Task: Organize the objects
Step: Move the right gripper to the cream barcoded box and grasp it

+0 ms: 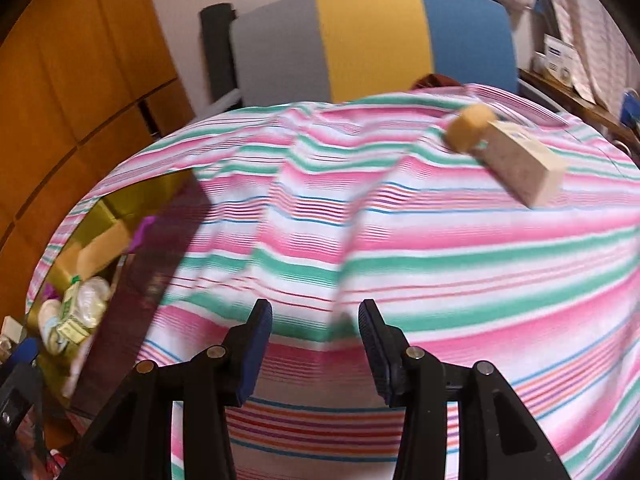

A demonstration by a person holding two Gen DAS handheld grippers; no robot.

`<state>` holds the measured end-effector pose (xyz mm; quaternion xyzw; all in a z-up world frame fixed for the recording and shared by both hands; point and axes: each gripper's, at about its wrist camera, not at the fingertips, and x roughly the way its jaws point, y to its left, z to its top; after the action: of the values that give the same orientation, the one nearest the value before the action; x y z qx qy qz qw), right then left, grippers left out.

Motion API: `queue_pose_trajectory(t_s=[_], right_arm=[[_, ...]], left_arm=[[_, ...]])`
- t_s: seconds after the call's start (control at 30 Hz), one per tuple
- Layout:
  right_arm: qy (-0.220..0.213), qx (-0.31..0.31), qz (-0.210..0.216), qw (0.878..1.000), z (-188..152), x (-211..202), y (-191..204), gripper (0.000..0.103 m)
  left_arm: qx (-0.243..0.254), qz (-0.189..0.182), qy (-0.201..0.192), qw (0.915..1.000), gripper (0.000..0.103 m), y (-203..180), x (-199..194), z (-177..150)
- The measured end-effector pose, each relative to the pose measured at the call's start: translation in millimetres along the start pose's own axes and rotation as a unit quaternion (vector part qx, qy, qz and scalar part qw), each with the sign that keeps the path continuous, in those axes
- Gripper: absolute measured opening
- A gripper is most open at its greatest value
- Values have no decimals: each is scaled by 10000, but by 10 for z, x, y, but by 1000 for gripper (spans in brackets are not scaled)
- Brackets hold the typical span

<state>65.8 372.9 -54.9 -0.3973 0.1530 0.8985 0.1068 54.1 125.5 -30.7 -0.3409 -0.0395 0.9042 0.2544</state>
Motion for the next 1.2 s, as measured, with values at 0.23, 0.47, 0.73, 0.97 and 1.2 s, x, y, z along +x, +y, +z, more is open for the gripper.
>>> queue_pose_trajectory(t_s=[0.23, 0.47, 0.73, 0.97, 1.2], right_arm=[[-115, 454, -339, 9983, -60, -62, -573, 53], [-351, 904, -611, 9934, -19, -113, -1195, 66], [-666, 651, -1005, 9906, 450, -121, -1679, 66], [-752, 110, -1126, 9907, 1002, 114, -1828, 66], [-627, -152, -1249, 9901, 1272, 403, -1898, 66]], left_arm=[[325, -209, 308, 9988, 103, -301, 104, -100], [649, -301, 495, 9962, 103, -581, 197, -158], [818, -384, 775, 9929, 103, -817, 389, -171], [1033, -357, 838, 9905, 103, -930, 441, -186], [1058, -219, 903, 9900, 103, -922, 511, -167]])
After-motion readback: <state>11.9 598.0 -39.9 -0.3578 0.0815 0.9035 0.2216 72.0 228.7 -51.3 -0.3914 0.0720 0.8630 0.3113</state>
